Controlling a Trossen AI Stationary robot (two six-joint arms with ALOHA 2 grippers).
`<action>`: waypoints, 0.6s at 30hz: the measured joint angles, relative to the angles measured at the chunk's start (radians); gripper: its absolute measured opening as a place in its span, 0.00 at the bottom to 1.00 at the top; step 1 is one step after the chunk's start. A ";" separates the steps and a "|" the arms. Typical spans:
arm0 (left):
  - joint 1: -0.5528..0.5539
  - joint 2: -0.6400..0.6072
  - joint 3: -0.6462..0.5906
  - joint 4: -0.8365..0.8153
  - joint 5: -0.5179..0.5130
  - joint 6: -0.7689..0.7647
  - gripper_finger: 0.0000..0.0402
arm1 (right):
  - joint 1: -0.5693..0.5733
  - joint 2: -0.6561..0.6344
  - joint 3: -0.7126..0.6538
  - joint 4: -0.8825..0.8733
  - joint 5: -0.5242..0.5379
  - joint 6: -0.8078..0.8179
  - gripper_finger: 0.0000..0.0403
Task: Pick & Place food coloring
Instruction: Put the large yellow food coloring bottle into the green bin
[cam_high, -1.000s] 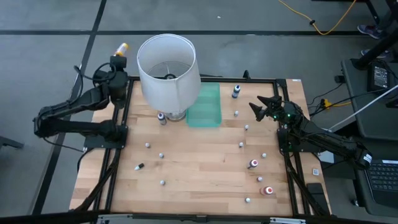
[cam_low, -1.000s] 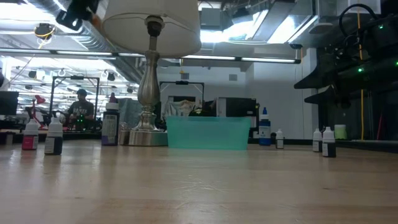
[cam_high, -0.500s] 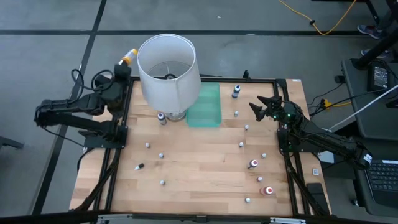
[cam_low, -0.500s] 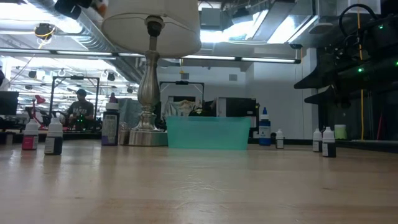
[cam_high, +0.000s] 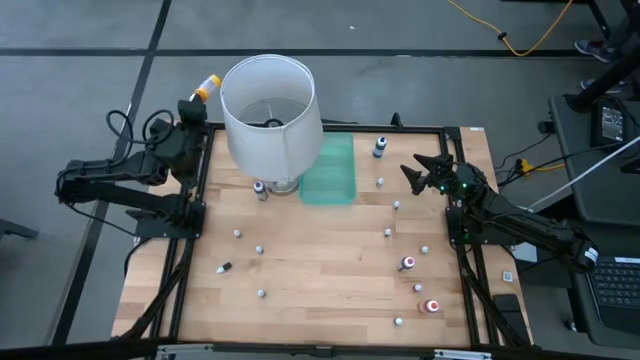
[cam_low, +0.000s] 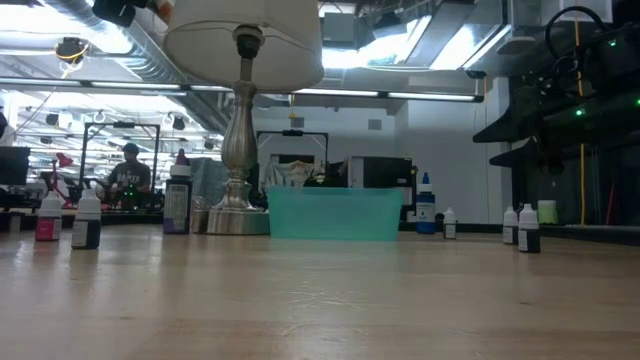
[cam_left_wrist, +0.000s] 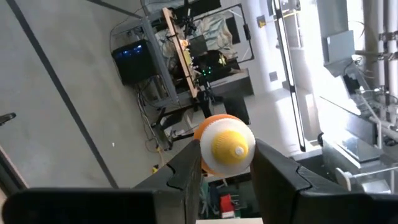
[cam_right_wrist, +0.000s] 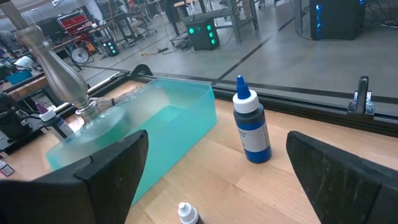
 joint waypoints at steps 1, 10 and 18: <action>0.001 0.000 0.000 0.000 0.000 -0.002 0.27 | 0.000 0.000 0.000 0.000 0.000 0.000 0.95; 0.001 0.041 0.092 -0.001 0.002 0.132 0.27 | 0.000 0.000 0.000 0.000 0.000 0.000 0.95; 0.001 0.068 0.162 -0.001 0.003 0.219 0.27 | 0.000 0.000 0.000 0.000 0.000 0.000 0.95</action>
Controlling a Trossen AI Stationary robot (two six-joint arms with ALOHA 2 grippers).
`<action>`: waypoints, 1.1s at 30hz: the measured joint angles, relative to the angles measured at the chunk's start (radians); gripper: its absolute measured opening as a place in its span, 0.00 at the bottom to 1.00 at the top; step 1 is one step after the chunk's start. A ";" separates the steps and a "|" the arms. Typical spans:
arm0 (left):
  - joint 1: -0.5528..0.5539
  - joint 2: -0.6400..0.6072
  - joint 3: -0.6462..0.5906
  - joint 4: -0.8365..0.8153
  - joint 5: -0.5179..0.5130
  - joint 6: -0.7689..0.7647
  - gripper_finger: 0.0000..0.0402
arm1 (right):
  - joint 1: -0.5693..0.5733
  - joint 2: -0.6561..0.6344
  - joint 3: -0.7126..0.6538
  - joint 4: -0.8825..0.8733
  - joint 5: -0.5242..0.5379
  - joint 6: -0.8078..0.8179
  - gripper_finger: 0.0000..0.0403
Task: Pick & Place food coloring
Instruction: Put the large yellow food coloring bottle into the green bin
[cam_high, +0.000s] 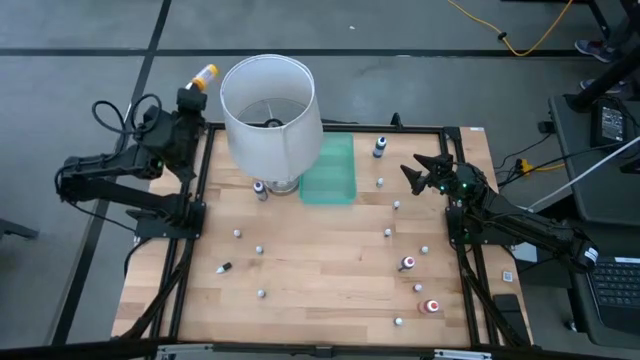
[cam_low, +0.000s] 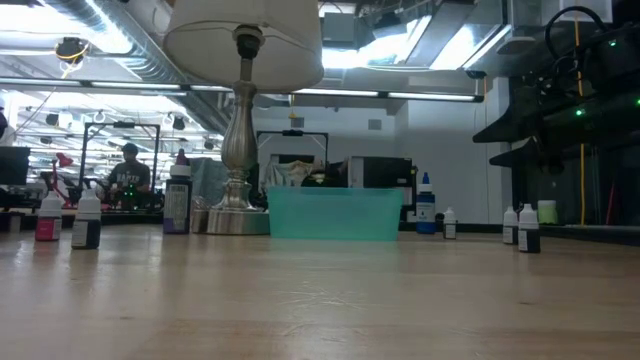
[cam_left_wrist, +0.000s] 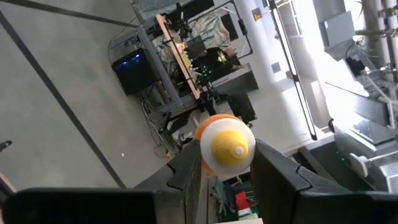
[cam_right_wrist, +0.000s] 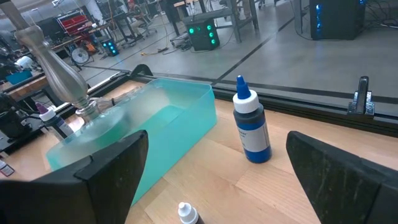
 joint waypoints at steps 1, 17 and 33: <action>0.000 0.004 0.008 0.000 0.000 0.000 0.27 | 0.000 0.000 0.000 0.000 0.000 0.000 0.95; 0.000 0.133 0.278 -0.001 0.043 0.164 0.27 | 0.000 0.000 0.000 0.000 0.000 0.000 0.95; -0.009 0.348 0.618 -0.001 0.527 0.547 0.27 | 0.000 0.000 0.000 0.000 0.000 0.000 0.95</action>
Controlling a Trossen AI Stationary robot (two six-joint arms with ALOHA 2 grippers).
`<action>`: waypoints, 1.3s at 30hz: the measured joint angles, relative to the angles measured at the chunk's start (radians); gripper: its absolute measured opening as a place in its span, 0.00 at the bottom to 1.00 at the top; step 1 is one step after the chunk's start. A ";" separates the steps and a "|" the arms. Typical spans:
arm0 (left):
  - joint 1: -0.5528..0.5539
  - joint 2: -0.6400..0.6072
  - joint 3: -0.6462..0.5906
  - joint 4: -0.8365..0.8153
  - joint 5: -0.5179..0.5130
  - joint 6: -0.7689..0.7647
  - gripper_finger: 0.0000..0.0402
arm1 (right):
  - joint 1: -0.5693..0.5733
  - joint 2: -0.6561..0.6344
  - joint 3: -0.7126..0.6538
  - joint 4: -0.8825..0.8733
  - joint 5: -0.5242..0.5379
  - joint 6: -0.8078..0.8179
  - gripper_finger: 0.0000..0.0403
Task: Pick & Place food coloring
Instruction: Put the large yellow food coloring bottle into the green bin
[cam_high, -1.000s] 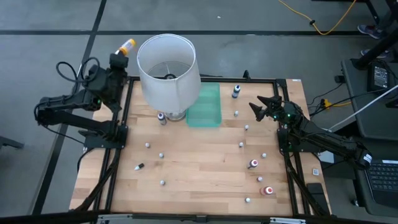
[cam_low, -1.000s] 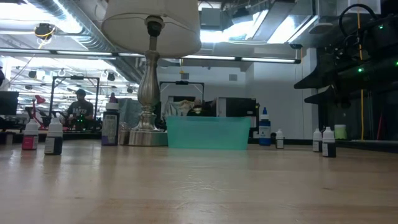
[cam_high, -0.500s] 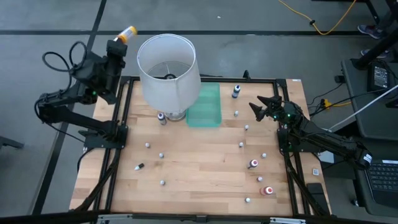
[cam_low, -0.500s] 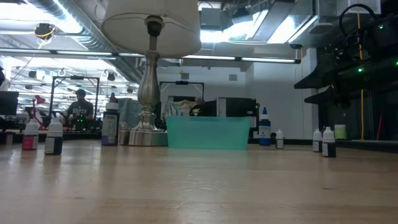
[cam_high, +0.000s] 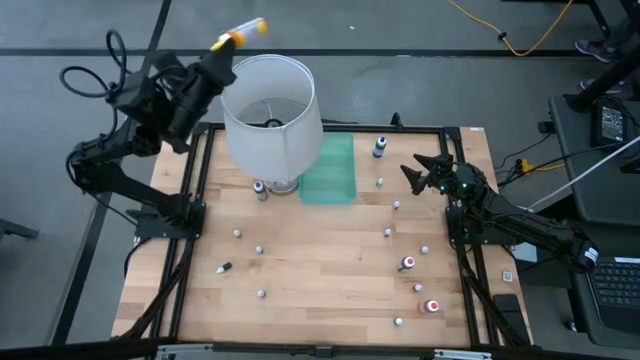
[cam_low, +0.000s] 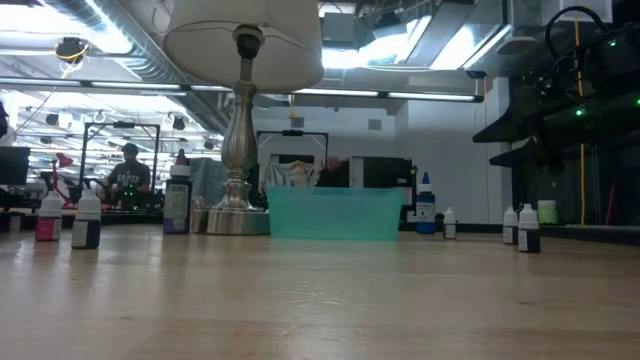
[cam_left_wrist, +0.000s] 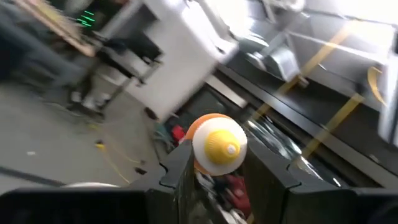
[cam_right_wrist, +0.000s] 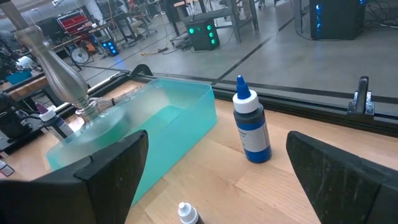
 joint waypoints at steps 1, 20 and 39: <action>-0.006 0.012 0.014 0.000 0.022 0.010 0.27 | 0.000 0.000 0.000 0.000 0.000 0.000 0.95; -0.220 0.231 0.231 -0.035 0.221 0.304 0.27 | 0.000 0.000 0.000 0.000 0.000 0.000 0.95; -0.257 0.539 0.457 -0.186 0.624 0.394 0.27 | 0.000 0.000 0.000 0.000 0.000 0.000 0.95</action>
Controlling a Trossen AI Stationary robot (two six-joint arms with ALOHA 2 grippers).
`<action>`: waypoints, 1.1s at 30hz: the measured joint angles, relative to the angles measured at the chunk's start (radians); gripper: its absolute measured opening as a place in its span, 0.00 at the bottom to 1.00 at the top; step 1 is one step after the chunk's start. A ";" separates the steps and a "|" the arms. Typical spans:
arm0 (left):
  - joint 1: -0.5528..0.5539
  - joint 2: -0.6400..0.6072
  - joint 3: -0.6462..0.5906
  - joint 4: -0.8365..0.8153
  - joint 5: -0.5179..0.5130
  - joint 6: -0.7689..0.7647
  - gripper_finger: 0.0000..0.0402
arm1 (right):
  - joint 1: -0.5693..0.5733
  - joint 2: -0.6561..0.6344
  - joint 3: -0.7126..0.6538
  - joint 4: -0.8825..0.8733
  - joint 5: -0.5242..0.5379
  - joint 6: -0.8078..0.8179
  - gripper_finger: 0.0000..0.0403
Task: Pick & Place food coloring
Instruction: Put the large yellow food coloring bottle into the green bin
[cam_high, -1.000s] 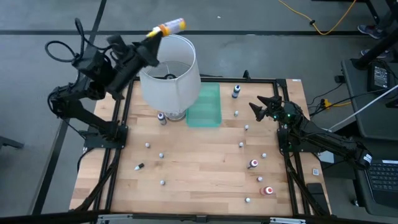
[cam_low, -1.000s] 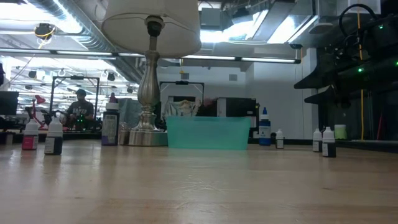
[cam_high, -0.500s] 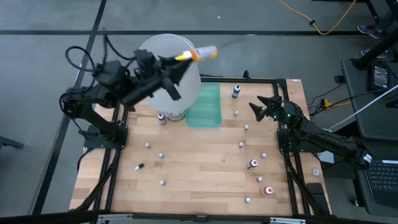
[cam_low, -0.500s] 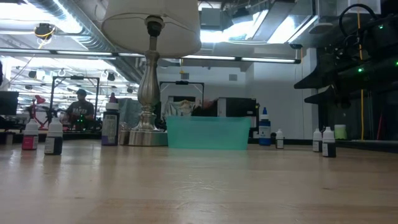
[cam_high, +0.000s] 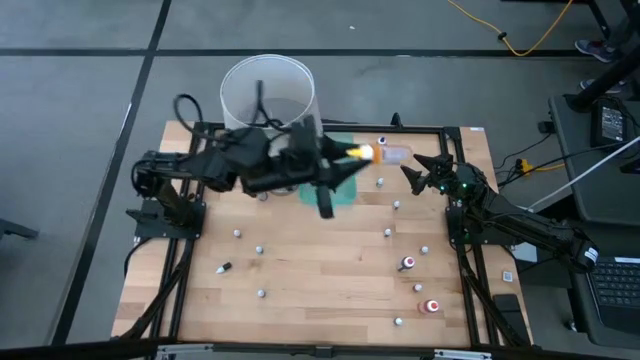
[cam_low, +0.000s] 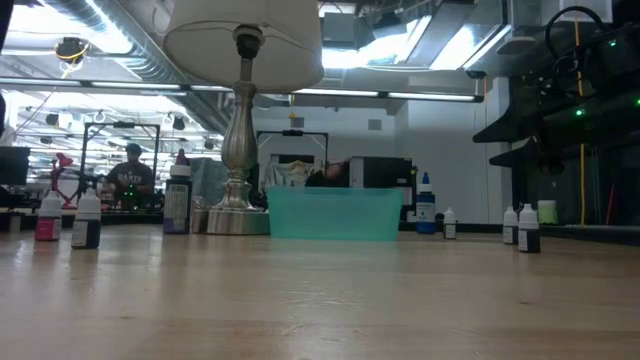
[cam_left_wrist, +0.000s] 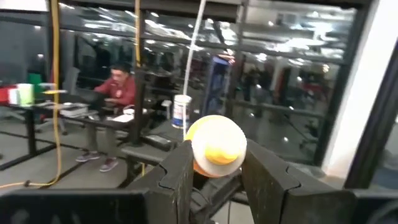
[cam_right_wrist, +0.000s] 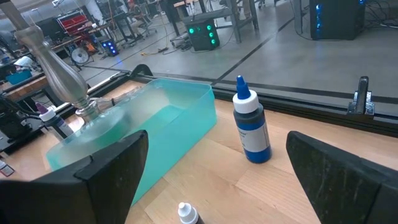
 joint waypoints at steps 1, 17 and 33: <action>0.000 0.017 0.009 -0.001 0.013 0.000 0.27 | 0.000 0.000 0.000 0.000 0.000 0.000 0.95; -0.056 0.179 0.021 -0.124 0.023 -0.031 0.27 | 0.000 0.000 0.000 -0.002 0.000 0.000 0.95; -0.072 0.288 0.020 -0.334 0.010 -0.231 0.27 | 0.000 0.000 0.000 -0.007 0.000 0.000 0.95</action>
